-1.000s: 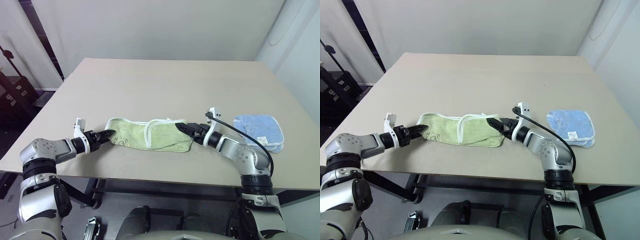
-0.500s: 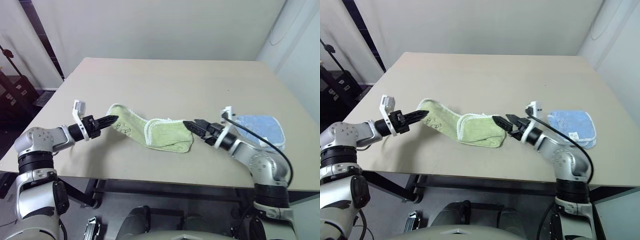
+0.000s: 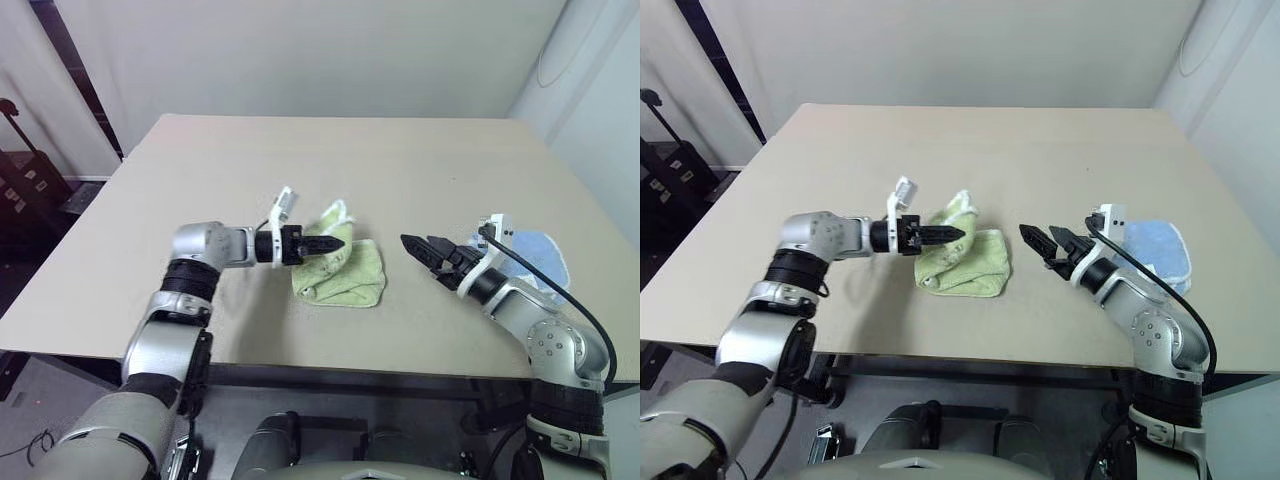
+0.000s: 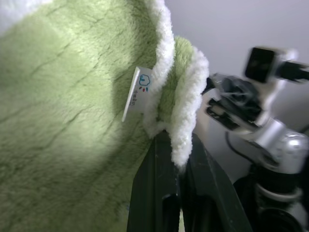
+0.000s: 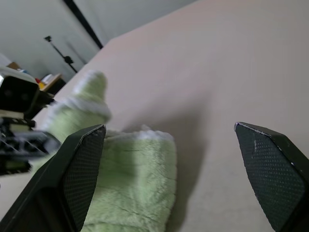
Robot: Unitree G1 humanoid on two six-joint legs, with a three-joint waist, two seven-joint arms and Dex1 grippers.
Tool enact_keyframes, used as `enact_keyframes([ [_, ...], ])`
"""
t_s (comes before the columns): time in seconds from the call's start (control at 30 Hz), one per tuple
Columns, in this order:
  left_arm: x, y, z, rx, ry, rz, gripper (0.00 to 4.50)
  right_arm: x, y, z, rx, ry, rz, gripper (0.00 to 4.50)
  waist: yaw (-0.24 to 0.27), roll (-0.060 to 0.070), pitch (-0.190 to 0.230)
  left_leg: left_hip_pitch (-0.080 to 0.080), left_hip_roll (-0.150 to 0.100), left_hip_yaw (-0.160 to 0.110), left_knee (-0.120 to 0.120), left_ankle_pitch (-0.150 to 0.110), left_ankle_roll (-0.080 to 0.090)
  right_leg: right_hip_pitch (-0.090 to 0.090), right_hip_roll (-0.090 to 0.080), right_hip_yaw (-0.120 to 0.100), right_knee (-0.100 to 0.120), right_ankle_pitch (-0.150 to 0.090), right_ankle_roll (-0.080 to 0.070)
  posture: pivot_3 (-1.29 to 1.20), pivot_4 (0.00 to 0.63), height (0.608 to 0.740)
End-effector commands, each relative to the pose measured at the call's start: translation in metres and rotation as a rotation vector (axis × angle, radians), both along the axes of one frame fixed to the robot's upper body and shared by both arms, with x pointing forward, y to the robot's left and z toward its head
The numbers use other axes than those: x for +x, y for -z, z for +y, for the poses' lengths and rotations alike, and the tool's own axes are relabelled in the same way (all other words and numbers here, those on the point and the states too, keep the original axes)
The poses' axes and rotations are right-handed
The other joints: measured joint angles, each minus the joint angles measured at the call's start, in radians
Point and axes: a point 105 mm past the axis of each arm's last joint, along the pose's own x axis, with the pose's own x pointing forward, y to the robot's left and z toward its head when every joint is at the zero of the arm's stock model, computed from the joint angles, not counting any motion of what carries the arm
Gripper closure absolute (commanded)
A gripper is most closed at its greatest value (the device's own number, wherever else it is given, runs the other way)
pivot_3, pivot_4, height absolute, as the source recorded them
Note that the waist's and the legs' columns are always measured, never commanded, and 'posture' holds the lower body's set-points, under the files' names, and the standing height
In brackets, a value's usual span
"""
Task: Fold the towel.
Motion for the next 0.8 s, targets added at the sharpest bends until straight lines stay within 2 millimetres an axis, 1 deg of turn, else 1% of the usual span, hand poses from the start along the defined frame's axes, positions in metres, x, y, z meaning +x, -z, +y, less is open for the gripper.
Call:
enact_keyframes([
  [0.03, -0.004, -0.006, -0.019, 0.004, 0.084, -0.106, 4.48, -0.001, -0.013, -0.007, -0.025, 0.052, -0.063, 0.0, 0.0, 0.0, 0.0, 0.0, 0.0, 0.0, 0.0, 0.0, 0.0, 0.0, 0.0, 0.0, 0.0, 0.0, 0.0, 0.0, 0.0, 0.709],
  [0.13, -0.004, 0.006, -0.027, 0.05, 0.08, -0.107, 4.48, 0.0, -0.01, -0.01, -0.034, 0.087, -0.054, 0.0, -0.003, 0.0, 0.0, 0.001, 0.0, 0.0, 0.0, 0.0, 0.0, 0.001, 0.0, 0.0, 0.0, -0.001, -0.002, 0.0, 0.0, 0.709],
  [0.17, -0.005, 0.009, -0.028, 0.062, 0.088, -0.103, 3.98, 0.0, -0.01, -0.011, -0.034, 0.097, -0.051, 0.0, -0.003, 0.0, 0.0, 0.002, 0.0, 0.0, 0.001, 0.0, 0.0, 0.002, 0.0, 0.0, 0.0, -0.001, -0.002, 0.0, 0.0, 0.709],
  [0.2, -0.007, 0.011, -0.029, 0.07, 0.101, -0.108, 3.74, 0.0, -0.009, -0.013, -0.037, 0.109, -0.048, 0.0, -0.003, 0.0, 0.0, 0.002, 0.0, 0.0, 0.001, 0.0, 0.0, 0.002, 0.0, 0.0, 0.0, -0.001, -0.002, 0.0, 0.0, 0.709],
  [0.3, -0.011, 0.011, -0.029, 0.071, 0.136, -0.117, 2.71, 0.001, -0.007, -0.016, -0.041, 0.123, -0.04, 0.0, -0.002, 0.0, 0.0, 0.002, 0.0, -0.001, 0.001, 0.0, 0.0, 0.003, 0.0, -0.001, 0.0, -0.001, -0.002, 0.0, 0.0, 0.709],
  [0.33, -0.012, 0.009, -0.028, 0.064, 0.145, -0.121, 2.28, 0.001, -0.007, -0.015, -0.039, 0.119, -0.037, 0.0, -0.001, 0.0, 0.0, 0.002, 0.0, -0.001, 0.001, 0.0, 0.0, 0.003, 0.0, -0.001, 0.0, -0.001, -0.002, 0.0, 0.0, 0.709],
  [0.43, -0.015, -0.007, -0.022, 0.006, 0.174, -0.146, 1.15, 0.0, -0.008, -0.014, -0.03, 0.107, -0.033, 0.0, -0.003, 0.0, 0.0, 0.002, 0.0, -0.001, 0.002, 0.0, 0.0, 0.003, 0.0, -0.001, -0.001, -0.001, -0.002, 0.0, 0.0, 0.709],
  [0.53, -0.022, -0.039, -0.008, -0.115, 0.204, -0.234, 0.09, 0.0, -0.016, -0.009, -0.015, 0.066, -0.051, 0.0, -0.007, 0.0, 0.0, 0.002, 0.0, -0.001, 0.001, 0.0, 0.0, 0.003, 0.001, -0.001, -0.001, -0.001, -0.002, 0.0, 0.0, 0.709],
  [0.6, -0.029, -0.052, 0.0, -0.164, 0.226, -0.292, 0.09, -0.001, -0.02, -0.007, -0.017, 0.044, -0.067, 0.0, -0.007, 0.0, 0.0, 0.002, 0.001, -0.001, 0.001, 0.0, 0.0, 0.003, 0.001, -0.001, -0.001, -0.001, -0.002, 0.0, 0.0, 0.709],
  [0.67, -0.03, -0.065, 0.019, -0.185, 0.197, -0.372, 0.09, -0.003, -0.029, 0.004, -0.025, -0.039, -0.1, 0.0, -0.007, 0.0, 0.0, 0.002, 0.001, -0.001, 0.001, 0.0, 0.0, 0.003, 0.001, -0.001, -0.001, -0.001, -0.002, 0.0, 0.0, 0.709],
  [0.7, -0.027, -0.07, 0.028, -0.186, 0.16, -0.411, 0.09, -0.003, -0.034, 0.008, -0.017, -0.062, -0.122, 0.0, -0.007, 0.0, 0.0, 0.002, 0.001, -0.001, 0.001, 0.0, 0.0, 0.003, 0.001, -0.001, 0.0, -0.001, -0.002, 0.0, 0.0, 0.709],
  [0.77, -0.017, -0.072, 0.041, -0.156, 0.073, -0.454, 0.09, 0.0, -0.04, 0.011, -0.024, -0.081, -0.145, 0.0, -0.006, 0.0, 0.0, 0.004, 0.001, -0.001, 0.001, 0.0, 0.0, 0.005, 0.002, -0.001, 0.0, -0.001, -0.002, 0.0, 0.0, 0.709],
  [0.8, -0.012, -0.067, 0.048, -0.107, 0.039, -0.493, 0.09, 0.002, -0.045, 0.014, -0.027, -0.103, -0.161, 0.0, -0.004, 0.0, 0.0, 0.004, 0.001, -0.002, 0.002, 0.0, 0.0, 0.005, 0.002, -0.001, 0.0, -0.001, -0.002, 0.0, 0.0, 0.709],
])
